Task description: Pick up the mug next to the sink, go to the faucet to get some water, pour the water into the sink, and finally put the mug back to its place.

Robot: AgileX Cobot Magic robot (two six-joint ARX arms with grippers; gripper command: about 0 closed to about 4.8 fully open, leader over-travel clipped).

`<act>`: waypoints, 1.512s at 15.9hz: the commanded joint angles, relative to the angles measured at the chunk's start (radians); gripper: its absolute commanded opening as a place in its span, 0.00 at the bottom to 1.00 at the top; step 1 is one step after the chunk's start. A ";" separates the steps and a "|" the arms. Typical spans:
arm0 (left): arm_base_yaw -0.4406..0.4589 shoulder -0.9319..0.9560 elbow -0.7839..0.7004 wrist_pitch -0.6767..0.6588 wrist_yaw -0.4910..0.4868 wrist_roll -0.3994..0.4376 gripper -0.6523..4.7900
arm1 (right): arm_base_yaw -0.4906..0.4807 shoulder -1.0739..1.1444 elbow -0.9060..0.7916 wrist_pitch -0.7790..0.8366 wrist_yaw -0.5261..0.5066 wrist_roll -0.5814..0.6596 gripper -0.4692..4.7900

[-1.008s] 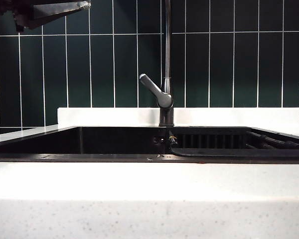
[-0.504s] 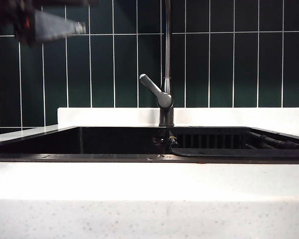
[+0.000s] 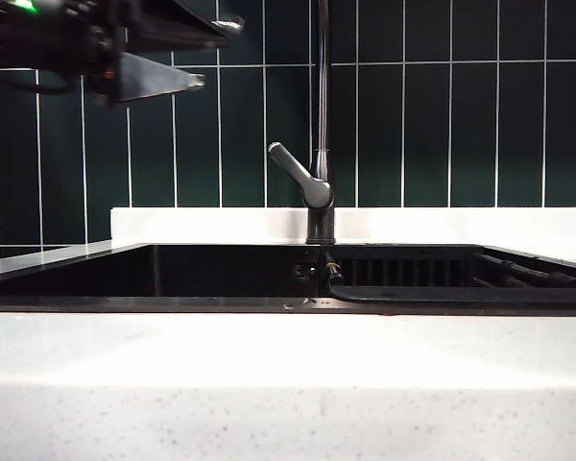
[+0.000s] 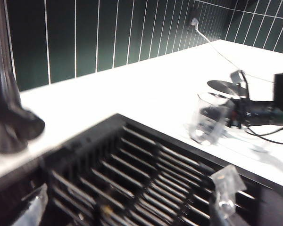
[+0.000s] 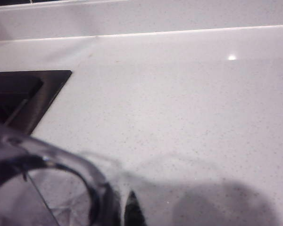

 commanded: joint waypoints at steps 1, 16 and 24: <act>0.025 0.093 0.079 0.009 0.046 0.007 0.95 | 0.000 -0.003 0.002 0.021 -0.023 0.039 0.08; 0.159 0.426 0.323 0.050 0.301 -0.062 0.84 | 0.406 -0.318 0.258 -0.500 0.005 0.154 0.08; 0.161 0.667 0.612 0.049 0.391 -0.134 0.83 | 0.588 -0.284 0.493 -0.781 0.037 0.133 0.08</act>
